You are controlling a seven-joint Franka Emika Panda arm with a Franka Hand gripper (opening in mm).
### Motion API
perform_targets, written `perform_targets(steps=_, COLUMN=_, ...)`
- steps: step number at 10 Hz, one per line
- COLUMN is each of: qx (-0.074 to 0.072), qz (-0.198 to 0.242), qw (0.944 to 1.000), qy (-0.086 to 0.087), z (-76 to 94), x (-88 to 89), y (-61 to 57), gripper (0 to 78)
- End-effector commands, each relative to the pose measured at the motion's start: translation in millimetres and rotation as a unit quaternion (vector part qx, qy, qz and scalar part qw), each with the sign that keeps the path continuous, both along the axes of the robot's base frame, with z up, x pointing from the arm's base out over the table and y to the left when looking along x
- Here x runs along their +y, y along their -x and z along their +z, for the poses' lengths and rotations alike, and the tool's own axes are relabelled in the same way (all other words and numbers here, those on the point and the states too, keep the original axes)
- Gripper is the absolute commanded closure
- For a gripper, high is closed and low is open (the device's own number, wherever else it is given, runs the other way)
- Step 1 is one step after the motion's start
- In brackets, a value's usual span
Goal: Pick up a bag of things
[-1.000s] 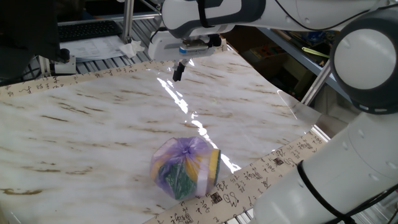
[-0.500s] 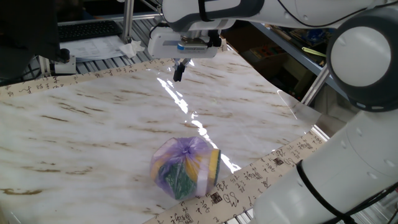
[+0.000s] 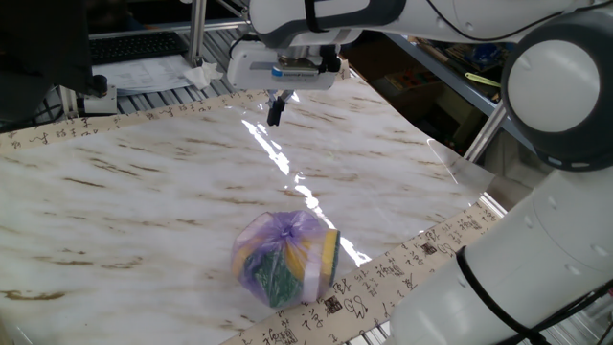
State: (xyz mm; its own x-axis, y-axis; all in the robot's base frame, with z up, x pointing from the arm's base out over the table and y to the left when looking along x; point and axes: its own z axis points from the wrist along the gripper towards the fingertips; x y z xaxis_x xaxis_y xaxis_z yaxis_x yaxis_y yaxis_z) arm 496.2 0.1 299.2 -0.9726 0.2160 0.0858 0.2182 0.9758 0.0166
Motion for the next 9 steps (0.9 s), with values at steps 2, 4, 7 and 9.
perform_targets(steps=2, qx=-0.001, qz=-0.002, qw=1.0000, qy=0.002, z=1.1, x=0.0, y=-0.5, gripper=77.6)
perform_targets(steps=4, qx=-0.002, qz=0.000, qw=1.0000, qy=0.004, z=0.2, x=0.0, y=-0.5, gripper=77.6)
perform_targets(steps=7, qx=-0.006, qz=0.003, qw=1.0000, qy=0.002, z=0.2, x=0.0, y=-0.5, gripper=77.6)
perform_targets(steps=9, qx=-0.014, qz=0.000, qw=0.9999, qy=0.001, z=0.2, x=0.0, y=-0.5, gripper=77.6)
